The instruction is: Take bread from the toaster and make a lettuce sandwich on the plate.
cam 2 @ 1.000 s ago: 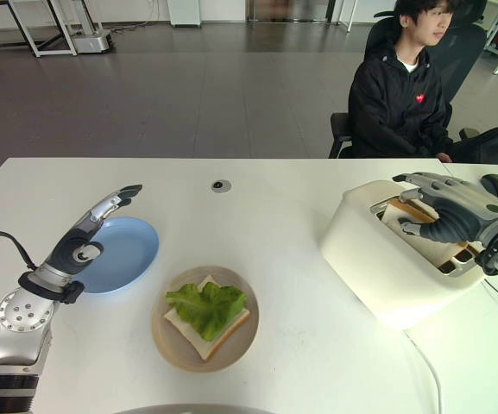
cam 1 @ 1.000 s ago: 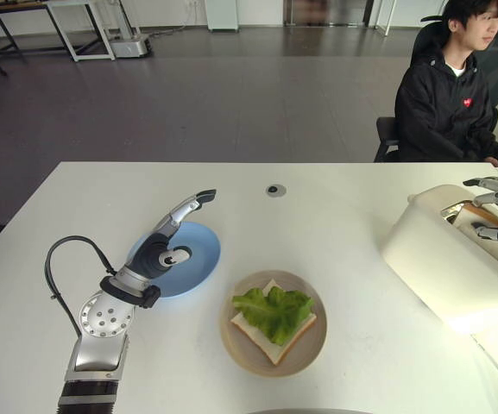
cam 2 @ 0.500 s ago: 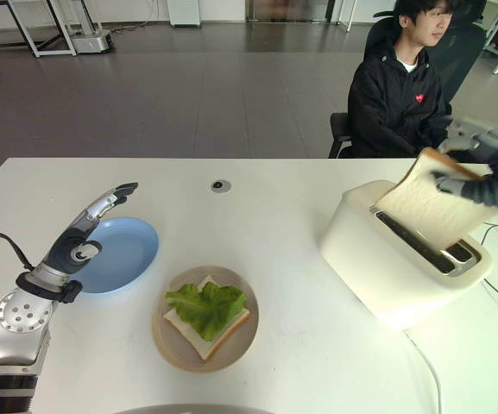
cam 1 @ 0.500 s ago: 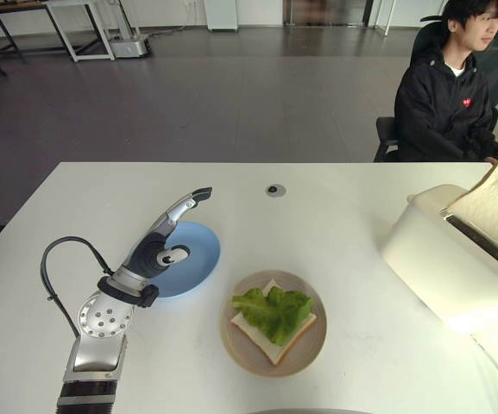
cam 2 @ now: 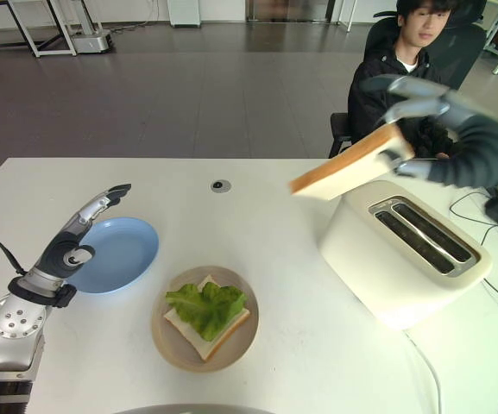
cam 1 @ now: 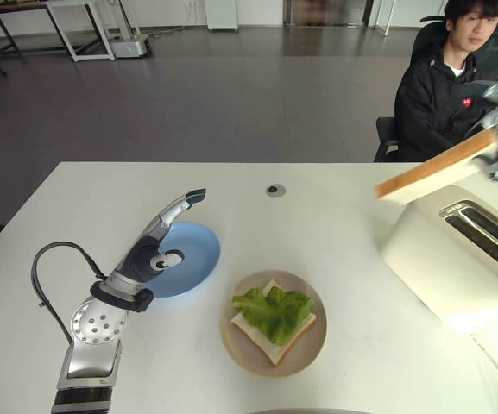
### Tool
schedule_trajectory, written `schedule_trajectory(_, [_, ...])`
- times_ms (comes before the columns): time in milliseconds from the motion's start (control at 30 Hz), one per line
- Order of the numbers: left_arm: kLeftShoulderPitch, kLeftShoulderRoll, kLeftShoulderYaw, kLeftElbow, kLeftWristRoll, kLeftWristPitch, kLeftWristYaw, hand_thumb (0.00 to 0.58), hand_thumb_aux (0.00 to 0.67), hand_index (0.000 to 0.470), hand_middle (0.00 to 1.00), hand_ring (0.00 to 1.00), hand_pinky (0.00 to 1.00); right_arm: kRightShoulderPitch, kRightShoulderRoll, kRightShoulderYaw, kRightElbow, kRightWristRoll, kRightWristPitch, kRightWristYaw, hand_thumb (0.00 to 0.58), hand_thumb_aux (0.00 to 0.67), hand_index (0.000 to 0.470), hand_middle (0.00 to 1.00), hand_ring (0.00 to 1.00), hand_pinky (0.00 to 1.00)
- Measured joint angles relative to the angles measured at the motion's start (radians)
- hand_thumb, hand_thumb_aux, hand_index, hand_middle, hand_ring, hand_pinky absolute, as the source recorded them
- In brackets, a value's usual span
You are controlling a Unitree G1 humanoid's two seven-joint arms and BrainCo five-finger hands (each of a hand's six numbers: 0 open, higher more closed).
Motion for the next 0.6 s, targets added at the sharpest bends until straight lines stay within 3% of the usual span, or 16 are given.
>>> schedule_trajectory(300, [0.003,0.007,0.021,-0.012,0.020,-0.130,0.006,0.000,0.000,0.000,0.00,0.00,0.00,-0.039,0.162,0.328,-0.194,0.209,0.335,0.117,0.580,0.670,0.470,0.00,0.00,0.00])
schedule_trajectory(500, [0.012,0.009,0.022,-0.024,0.029,-0.176,0.005,0.000,0.000,0.000,0.00,0.00,0.00,-0.132,0.274,0.533,-0.117,0.208,0.582,0.181,0.580,0.670,0.470,0.00,0.00,0.00])
schedule_trajectory(600, [0.017,0.009,0.012,-0.036,0.036,-0.200,0.002,0.000,0.000,0.000,0.00,0.00,0.00,-0.133,0.309,0.575,-0.108,0.195,0.639,0.197,0.580,0.670,0.470,0.00,0.00,0.00])
